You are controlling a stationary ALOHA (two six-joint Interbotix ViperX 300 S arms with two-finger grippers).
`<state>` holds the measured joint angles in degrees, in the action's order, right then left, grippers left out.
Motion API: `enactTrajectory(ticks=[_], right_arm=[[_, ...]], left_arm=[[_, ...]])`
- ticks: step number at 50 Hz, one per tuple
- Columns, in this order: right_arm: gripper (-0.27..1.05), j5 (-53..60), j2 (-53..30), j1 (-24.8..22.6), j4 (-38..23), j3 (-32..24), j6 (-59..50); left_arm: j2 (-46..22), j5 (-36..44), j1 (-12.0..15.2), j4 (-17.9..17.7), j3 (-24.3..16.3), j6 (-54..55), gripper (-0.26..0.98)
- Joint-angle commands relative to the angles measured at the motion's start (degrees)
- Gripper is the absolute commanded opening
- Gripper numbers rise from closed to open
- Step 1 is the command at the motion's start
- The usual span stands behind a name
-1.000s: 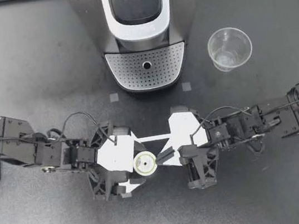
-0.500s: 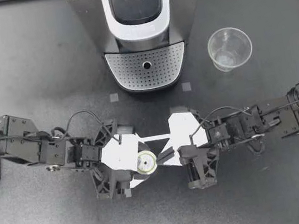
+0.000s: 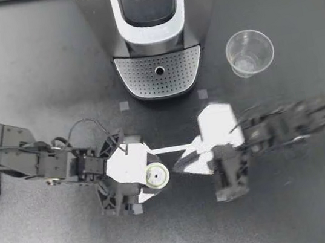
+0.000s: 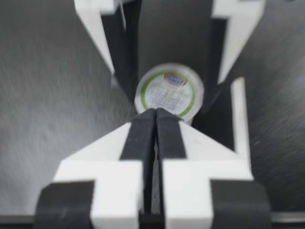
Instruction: Place the coffee capsule inside the capsule container, then place the cup onto the center of the cup tray, then push the 'Hot Water' and 'Travel Mug' buttons.
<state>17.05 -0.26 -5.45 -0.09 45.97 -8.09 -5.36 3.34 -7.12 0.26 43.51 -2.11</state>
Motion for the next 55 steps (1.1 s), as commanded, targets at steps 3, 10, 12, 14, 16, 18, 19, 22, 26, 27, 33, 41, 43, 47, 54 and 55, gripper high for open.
enactTrajectory(ticks=[3, 10, 12, 14, 16, 18, 19, 22, 26, 27, 33, 41, 43, 47, 54, 55], right_arm=[[0.13, 4.4, 7.7, 3.6, 1.7, 2.1, -0.5], [0.13, 9.1, 11.9, 7.9, 2.2, 4.2, -1.1], [0.13, 10.4, 12.6, 9.2, 2.2, 4.2, -1.0], [0.13, 11.9, 13.1, 10.5, 2.2, 4.0, -1.1], [0.13, 13.4, 13.4, 11.5, 2.2, 3.8, -1.0], [0.13, 15.0, 13.4, 12.6, 2.2, 3.5, -1.1], [0.13, 15.6, 13.4, 12.8, 2.2, 3.4, -1.1], [0.13, 16.8, 13.1, 14.0, 2.2, 3.2, -1.1], [0.13, 18.0, 12.7, 15.2, 2.2, 2.9, -1.1], [0.13, 18.3, 12.7, 15.4, 2.2, 2.8, -1.1], [0.13, 19.2, 12.5, 16.5, 2.2, 2.3, -1.1], [0.13, 19.2, 12.2, 17.8, 2.2, 1.7, -1.1], [0.13, 19.2, 12.1, 17.8, 2.2, 1.4, -1.1], [0.13, 19.3, 12.0, 18.3, 2.2, 0.8, -1.1], [0.13, 19.6, 11.9, 18.8, 2.2, -0.1, -1.1], [0.13, 19.6, 11.9, 18.9, 2.2, -0.2, -1.1]], left_arm=[[3.8, 0.1, 0.3, 0.1, -0.1, 0.2, 0.37], [5.7, 0.1, 0.3, 0.0, 0.3, 0.2, 0.37], [6.1, 0.1, 0.3, 0.0, 0.4, 0.2, 0.37], [6.3, 0.1, 0.3, 0.0, 0.4, 0.2, 0.37], [6.5, 0.0, 0.3, 0.0, 0.4, 0.2, 0.37], [6.5, 0.1, 0.2, 0.1, 0.4, 0.2, 0.37], [6.5, 0.1, 0.3, 0.1, 0.4, 0.3, 0.37], [6.5, 0.1, 0.3, 0.0, 0.4, 0.3, 0.37], [6.6, 0.0, 0.3, 0.0, 0.3, 0.3, 0.37], [6.6, 0.1, 0.3, 0.0, 0.3, 0.3, 0.37], [6.6, 0.1, 0.3, 0.0, -0.1, 0.2, 0.37], [6.6, 0.0, 0.3, 0.0, 0.0, 0.1, 0.37], [6.6, 0.1, 0.3, 0.0, -0.1, 0.1, 0.37], [6.6, 0.0, 0.3, 0.0, -0.1, 0.1, 0.37], [6.6, 0.1, 0.3, 0.0, -0.1, 0.1, 0.37], [6.6, 0.1, 0.3, 0.0, -0.1, 0.1, 0.37]])
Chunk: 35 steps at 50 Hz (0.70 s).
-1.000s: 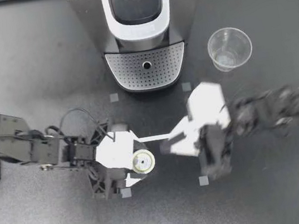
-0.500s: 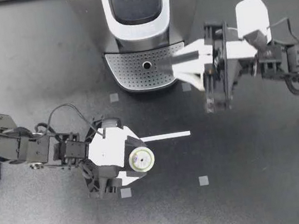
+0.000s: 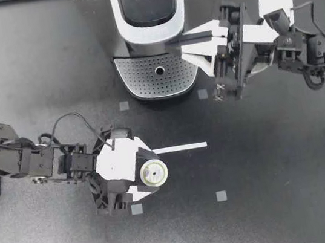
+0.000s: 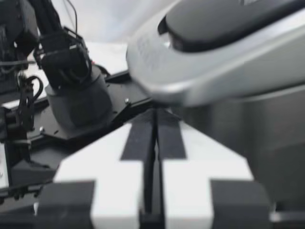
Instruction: Place the coffee capsule inside the capsule container, then place the cup onto the center of the cup tray, then push the 'Hot Water' and 'Travel Mug' buttons.
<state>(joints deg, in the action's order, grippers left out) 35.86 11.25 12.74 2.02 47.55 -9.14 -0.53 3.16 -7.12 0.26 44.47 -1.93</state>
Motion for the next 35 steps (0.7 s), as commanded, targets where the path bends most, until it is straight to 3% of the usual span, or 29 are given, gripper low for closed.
enactTrajectory(ticks=[1, 35], right_arm=[[0.13, 0.9, 0.4, 0.8, 0.1, -1.9, 0.1], [0.11, 8.6, 2.3, 4.6, 0.3, -6.2, 0.0]], left_arm=[[1.8, 0.3, 0.3, 0.0, -1.1, -0.1, 0.37], [2.2, 0.3, 0.3, 0.0, -1.4, -0.1, 0.37]])
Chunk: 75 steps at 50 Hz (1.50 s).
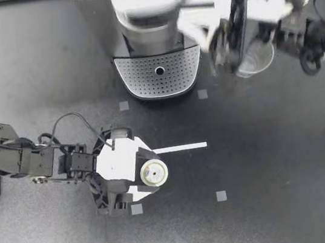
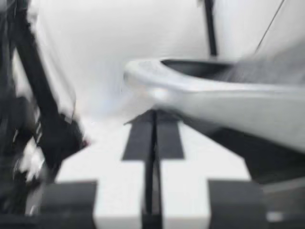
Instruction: Place the coffee capsule inside the capsule container, then place the cup onto the center of the cup tray, then push the 'Hot Water' and 'Travel Mug' buttons.
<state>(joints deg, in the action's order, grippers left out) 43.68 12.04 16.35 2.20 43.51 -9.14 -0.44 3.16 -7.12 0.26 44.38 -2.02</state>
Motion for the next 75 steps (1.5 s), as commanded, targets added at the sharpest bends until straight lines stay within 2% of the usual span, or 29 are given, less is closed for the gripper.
enactTrajectory(ticks=[1, 18, 37, 48, 55, 61, 68, 75], right_arm=[[0.11, 0.7, 1.5, 1.1, 0.2, -2.4, 0.1], [0.11, 0.4, 1.6, 4.9, 0.1, -4.7, -0.1], [0.11, -3.2, -0.9, 12.8, 0.1, -9.1, 0.0], [0.11, -4.2, -3.1, 15.1, 0.0, -10.2, 0.0], [0.11, -4.3, -3.1, 15.2, 0.0, -10.3, 0.1], [0.11, -4.1, -2.1, 15.2, -0.2, -10.1, -0.1], [0.11, -4.0, 0.5, 14.5, -1.4, -9.4, -0.8], [0.11, -3.9, 3.9, 12.2, -2.5, -7.4, -1.9]], left_arm=[[2.2, 0.3, 0.3, 0.0, -1.4, 0.0, 0.37], [2.5, 0.3, 0.3, 0.0, -1.5, 0.0, 0.37], [2.5, 0.2, 0.3, 0.0, -2.0, -0.1, 0.37], [2.9, -0.1, 0.3, 0.0, -2.9, 0.1, 0.37], [4.5, -4.3, 0.3, 0.0, -5.0, -0.5, 0.37], [6.9, -11.0, 0.3, 1.0, -8.5, -1.5, 0.37], [10.3, -19.1, 0.4, 4.4, -13.7, -3.9, 0.37], [12.9, -25.6, 1.8, 10.0, -17.9, -4.4, 0.37]])
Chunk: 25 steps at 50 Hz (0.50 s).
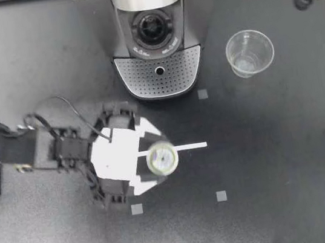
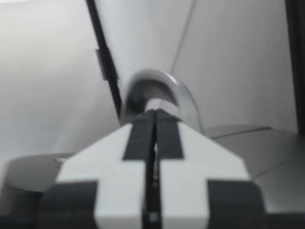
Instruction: Place the coffee capsule inside the capsule container, then place the cup onto the center of the cup tray, then push the 'Hot Water' and 'Travel Mug' buttons.
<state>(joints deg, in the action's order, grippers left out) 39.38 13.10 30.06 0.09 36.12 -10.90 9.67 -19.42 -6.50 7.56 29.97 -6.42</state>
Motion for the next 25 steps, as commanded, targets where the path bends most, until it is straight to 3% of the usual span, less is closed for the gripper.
enactTrajectory(ticks=[1, 10, 19, 25], right_arm=[[0.11, 0.5, 3.3, -1.9, -0.5, 0.5, -0.3], [0.11, 1.4, 8.4, -6.5, -0.5, 5.3, -0.4], [0.11, 1.8, 12.3, -7.7, -0.5, 9.5, -0.4], [0.11, 1.8, 13.6, -7.7, -0.5, 11.3, -0.4]], left_arm=[[3.2, -4.0, 1.6, 3.6, -4.1, 0.0, 0.37], [5.9, -10.5, 2.8, 14.6, -9.0, 0.1, 0.37], [7.2, -13.8, 2.8, 25.3, -12.2, 0.4, 0.37], [7.1, -14.2, 2.9, 29.2, -13.4, 0.4, 0.37]])
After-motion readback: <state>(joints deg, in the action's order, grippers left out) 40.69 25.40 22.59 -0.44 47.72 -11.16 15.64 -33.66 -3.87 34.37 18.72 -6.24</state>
